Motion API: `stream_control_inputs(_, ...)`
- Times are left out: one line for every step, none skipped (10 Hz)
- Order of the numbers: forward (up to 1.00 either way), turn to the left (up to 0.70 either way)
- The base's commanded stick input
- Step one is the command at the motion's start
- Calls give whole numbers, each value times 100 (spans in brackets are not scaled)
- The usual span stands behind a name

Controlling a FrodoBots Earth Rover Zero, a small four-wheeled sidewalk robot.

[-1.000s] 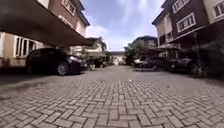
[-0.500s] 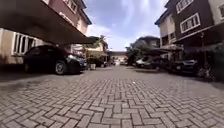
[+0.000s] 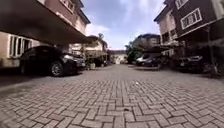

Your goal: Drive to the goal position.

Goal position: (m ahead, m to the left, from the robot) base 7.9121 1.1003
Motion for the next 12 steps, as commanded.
stream_control_inputs(69, 3)
stream_control_inputs(69, 3)
stream_control_inputs(69, 3)
stream_control_inputs(69, 3)
stream_control_inputs(69, 3)
stream_control_inputs(69, 3)
stream_control_inputs(69, 3)
stream_control_inputs(69, 3)
stream_control_inputs(69, 3)
stream_control_inputs(69, 3)
stream_control_inputs(69, 3)
stream_control_inputs(69, 3)
